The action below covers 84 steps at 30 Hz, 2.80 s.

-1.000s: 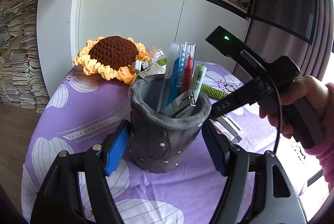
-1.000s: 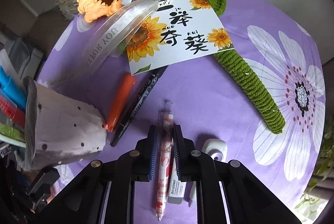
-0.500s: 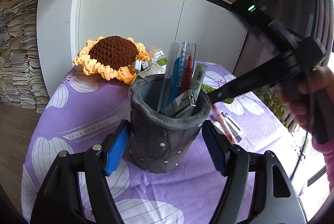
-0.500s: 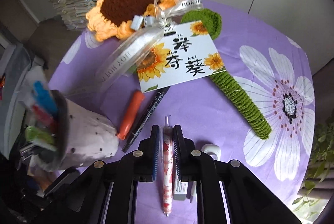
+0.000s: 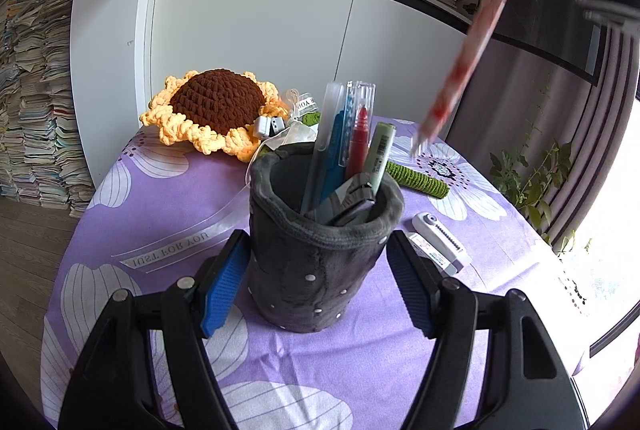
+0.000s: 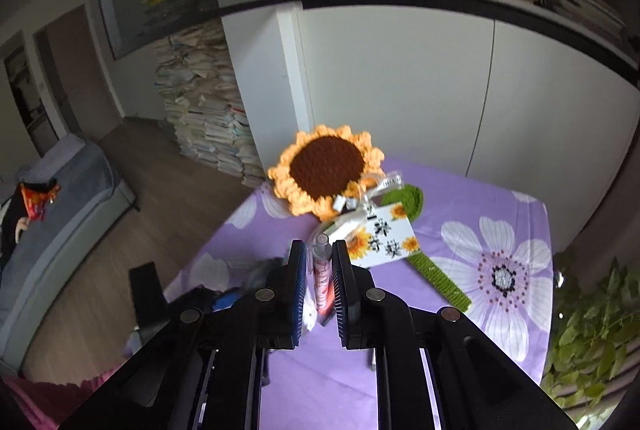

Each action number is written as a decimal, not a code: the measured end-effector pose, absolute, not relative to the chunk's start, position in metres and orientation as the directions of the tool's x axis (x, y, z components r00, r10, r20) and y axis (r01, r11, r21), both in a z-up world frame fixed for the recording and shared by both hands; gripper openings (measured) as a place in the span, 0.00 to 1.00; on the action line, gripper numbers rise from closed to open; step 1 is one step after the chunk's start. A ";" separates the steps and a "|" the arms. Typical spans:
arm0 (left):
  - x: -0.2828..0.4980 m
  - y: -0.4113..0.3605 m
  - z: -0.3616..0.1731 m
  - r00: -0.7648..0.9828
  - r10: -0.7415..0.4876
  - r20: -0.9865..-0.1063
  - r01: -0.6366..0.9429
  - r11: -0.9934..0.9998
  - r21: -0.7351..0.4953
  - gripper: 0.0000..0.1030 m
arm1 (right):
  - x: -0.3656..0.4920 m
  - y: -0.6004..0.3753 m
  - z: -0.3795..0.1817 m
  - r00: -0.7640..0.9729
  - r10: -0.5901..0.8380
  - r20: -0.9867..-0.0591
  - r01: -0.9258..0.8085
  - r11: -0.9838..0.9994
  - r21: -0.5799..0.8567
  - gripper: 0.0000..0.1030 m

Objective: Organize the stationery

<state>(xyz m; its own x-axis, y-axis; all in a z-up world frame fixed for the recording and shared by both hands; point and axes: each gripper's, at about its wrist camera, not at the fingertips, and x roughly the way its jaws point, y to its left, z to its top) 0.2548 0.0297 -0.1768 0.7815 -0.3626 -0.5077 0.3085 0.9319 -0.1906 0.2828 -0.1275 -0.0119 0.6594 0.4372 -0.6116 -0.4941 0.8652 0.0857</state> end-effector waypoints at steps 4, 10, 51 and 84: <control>0.255 0.030 -0.177 0.782 -0.363 -0.508 0.308 0.932 -0.191 0.68 | 0.275 -0.112 0.010 0.669 0.477 -0.570 -0.536 0.841 0.075 0.13; 0.255 0.029 -0.177 0.781 -0.363 -0.508 0.309 0.932 -0.191 0.68 | 0.286 -0.077 -0.001 0.637 0.498 -0.588 -0.583 0.811 0.055 0.13; 0.255 0.030 -0.177 0.780 -0.365 -0.508 0.309 0.931 -0.195 0.68 | 0.402 -0.123 -0.187 0.357 0.361 -0.862 -0.196 0.931 0.309 0.14; 0.256 0.030 -0.177 0.779 -0.364 -0.510 0.307 0.931 -0.196 0.69 | 0.275 -0.145 -0.202 0.222 0.219 -0.950 -0.457 0.884 0.097 0.10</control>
<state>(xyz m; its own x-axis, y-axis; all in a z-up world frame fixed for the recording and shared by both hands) 0.2563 0.0304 -0.1773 0.7791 -0.3643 -0.5102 0.3069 0.9313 -0.1964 0.2746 -0.1447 -0.2023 0.2219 0.2192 -0.9501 -0.4570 0.8841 0.0972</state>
